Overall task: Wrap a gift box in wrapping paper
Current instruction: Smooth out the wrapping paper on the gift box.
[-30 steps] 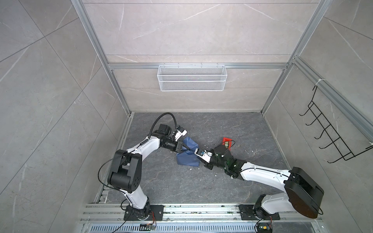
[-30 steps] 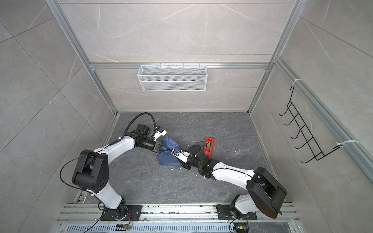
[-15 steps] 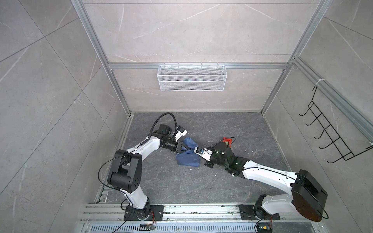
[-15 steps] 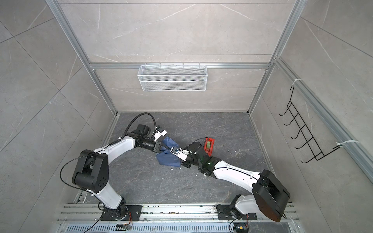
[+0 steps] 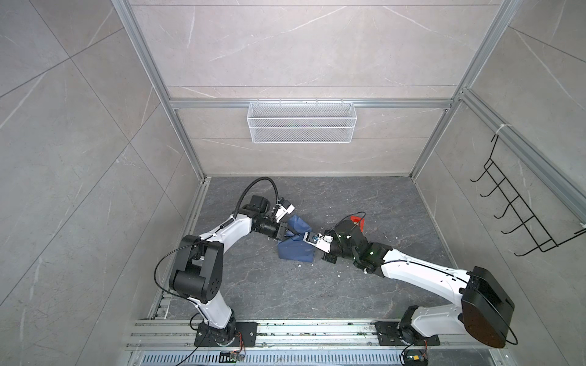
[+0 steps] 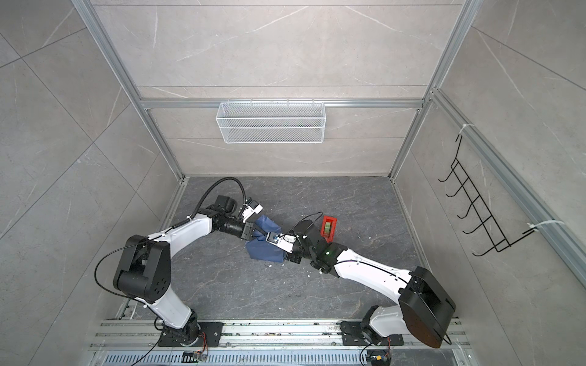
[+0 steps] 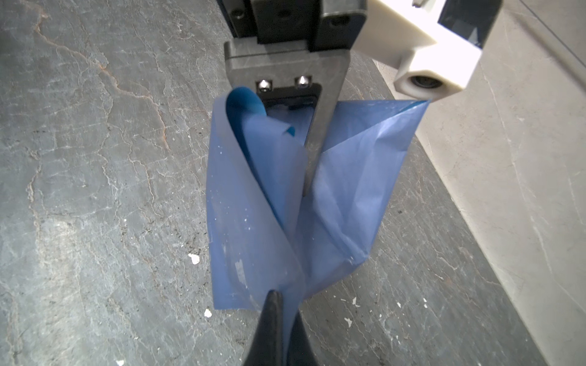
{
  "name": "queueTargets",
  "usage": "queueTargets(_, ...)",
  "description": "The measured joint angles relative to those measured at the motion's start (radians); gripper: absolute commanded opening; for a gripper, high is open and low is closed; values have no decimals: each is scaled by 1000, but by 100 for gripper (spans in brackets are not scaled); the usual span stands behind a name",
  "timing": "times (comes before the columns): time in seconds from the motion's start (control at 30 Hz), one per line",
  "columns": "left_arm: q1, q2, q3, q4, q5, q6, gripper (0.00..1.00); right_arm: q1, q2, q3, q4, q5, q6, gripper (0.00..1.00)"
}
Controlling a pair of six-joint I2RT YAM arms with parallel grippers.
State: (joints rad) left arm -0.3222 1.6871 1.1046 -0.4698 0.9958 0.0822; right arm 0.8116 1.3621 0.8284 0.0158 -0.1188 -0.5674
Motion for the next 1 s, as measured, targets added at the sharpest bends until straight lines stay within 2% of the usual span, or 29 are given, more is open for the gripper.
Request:
queueTargets(0.4,-6,0,0,2,0,1,0,0,-14,3,-20,18,-9,2)
queueTargets(0.57,-6,0,0,1,0,1,0,0,2,16,-17,51,-2,10)
queueTargets(0.7,-6,0,-2,2,0,1,0,0,6,19,10,83,3,26)
queueTargets(0.77,-6,0,-2,-1,1,1,0,0,4,23,9,97,13,31)
queueTargets(0.9,-6,-2,-4,2,1,1,0,0,-50,23,-30,114,22,34)
queueTargets(1.0,-6,-2,-4,0,1,1,0,0,-165,19,-99,114,56,36)
